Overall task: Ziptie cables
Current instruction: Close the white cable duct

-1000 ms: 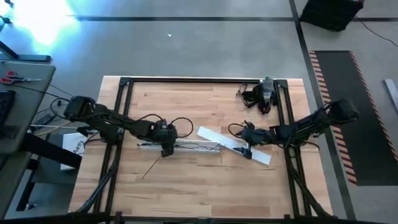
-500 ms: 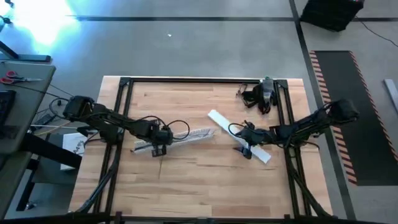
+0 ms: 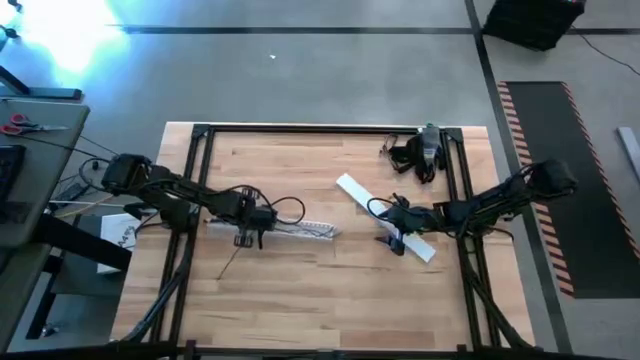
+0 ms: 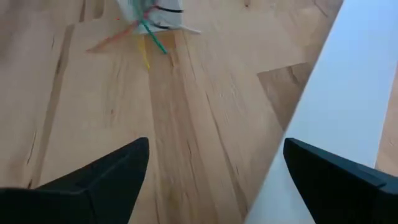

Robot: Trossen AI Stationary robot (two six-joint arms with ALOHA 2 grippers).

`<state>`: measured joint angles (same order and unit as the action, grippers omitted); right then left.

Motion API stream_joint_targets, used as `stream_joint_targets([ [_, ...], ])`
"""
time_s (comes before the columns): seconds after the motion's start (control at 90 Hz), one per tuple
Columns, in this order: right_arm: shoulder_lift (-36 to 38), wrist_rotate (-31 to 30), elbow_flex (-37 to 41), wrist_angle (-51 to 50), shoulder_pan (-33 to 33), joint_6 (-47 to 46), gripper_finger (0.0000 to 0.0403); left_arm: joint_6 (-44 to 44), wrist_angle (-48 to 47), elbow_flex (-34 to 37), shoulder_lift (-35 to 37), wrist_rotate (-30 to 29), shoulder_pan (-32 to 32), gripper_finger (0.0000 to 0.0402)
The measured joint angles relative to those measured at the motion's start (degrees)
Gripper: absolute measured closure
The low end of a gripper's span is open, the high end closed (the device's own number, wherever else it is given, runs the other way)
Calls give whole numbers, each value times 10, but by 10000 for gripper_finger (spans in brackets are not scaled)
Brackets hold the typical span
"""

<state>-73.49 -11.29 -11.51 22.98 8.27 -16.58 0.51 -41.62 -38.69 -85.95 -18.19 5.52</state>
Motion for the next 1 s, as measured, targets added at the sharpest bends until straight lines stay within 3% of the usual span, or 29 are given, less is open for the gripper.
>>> stream_joint_targets([
  [0.367,0,65,-1,11,-52,-12,45,23,-13,-17,-3,-10,2,296],
  [0.644,0,-9,-1,2,-99,-10,45,24,-14,-86,-3,-17,9,243],
  [1.0,-38,-52,-1,-26,-98,-2,45,53,56,-109,-1,-34,18,239],
])
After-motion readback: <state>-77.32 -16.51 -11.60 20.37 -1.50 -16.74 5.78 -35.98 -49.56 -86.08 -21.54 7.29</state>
